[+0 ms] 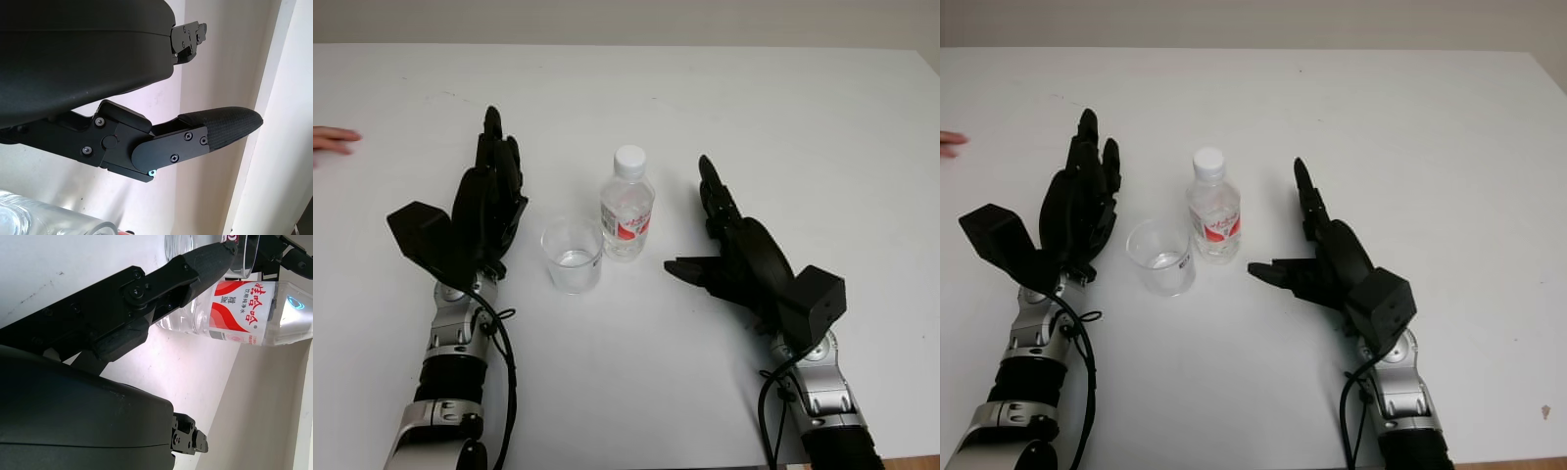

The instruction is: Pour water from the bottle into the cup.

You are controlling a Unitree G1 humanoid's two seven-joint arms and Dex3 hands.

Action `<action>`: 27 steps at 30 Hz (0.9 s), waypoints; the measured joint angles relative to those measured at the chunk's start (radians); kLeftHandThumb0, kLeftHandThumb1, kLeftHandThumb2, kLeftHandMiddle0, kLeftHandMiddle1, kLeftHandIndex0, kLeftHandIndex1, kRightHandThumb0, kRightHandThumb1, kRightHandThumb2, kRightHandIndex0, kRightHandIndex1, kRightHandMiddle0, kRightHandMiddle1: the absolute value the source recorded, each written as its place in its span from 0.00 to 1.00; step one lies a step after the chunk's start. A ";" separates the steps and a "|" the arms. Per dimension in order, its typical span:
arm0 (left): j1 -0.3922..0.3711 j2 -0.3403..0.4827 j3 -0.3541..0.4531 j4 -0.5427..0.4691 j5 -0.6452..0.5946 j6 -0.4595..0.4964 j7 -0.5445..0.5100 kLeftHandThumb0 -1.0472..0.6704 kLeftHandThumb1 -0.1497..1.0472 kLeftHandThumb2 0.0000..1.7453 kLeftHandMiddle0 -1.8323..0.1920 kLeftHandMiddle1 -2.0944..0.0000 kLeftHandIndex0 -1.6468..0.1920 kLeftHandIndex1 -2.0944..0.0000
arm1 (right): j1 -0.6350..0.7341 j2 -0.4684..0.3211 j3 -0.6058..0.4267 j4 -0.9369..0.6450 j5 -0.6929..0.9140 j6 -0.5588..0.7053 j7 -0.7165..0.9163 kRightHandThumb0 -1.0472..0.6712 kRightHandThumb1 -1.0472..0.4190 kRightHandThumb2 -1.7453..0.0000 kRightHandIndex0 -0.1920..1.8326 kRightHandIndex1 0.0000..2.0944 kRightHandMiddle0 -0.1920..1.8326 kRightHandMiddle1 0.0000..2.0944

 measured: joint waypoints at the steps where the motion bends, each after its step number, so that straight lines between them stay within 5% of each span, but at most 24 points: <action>1: 0.004 0.000 0.000 -0.008 0.000 0.000 0.000 0.12 1.00 0.40 1.00 1.00 1.00 1.00 | 0.002 0.000 0.000 -0.003 0.000 0.000 0.001 0.04 0.11 0.97 0.00 0.00 0.00 0.00; 16: 0.025 -0.008 -0.005 -0.021 -0.002 0.012 -0.001 0.13 1.00 0.40 1.00 0.99 1.00 1.00 | 0.005 0.001 0.008 -0.032 0.003 0.039 0.007 0.02 0.11 0.97 0.00 0.00 0.00 0.00; 27: 0.027 -0.008 -0.001 -0.020 -0.002 0.008 0.001 0.13 1.00 0.39 1.00 0.98 1.00 1.00 | -0.201 0.035 0.053 0.083 -0.003 0.040 0.027 0.02 0.13 0.97 0.00 0.00 0.00 0.00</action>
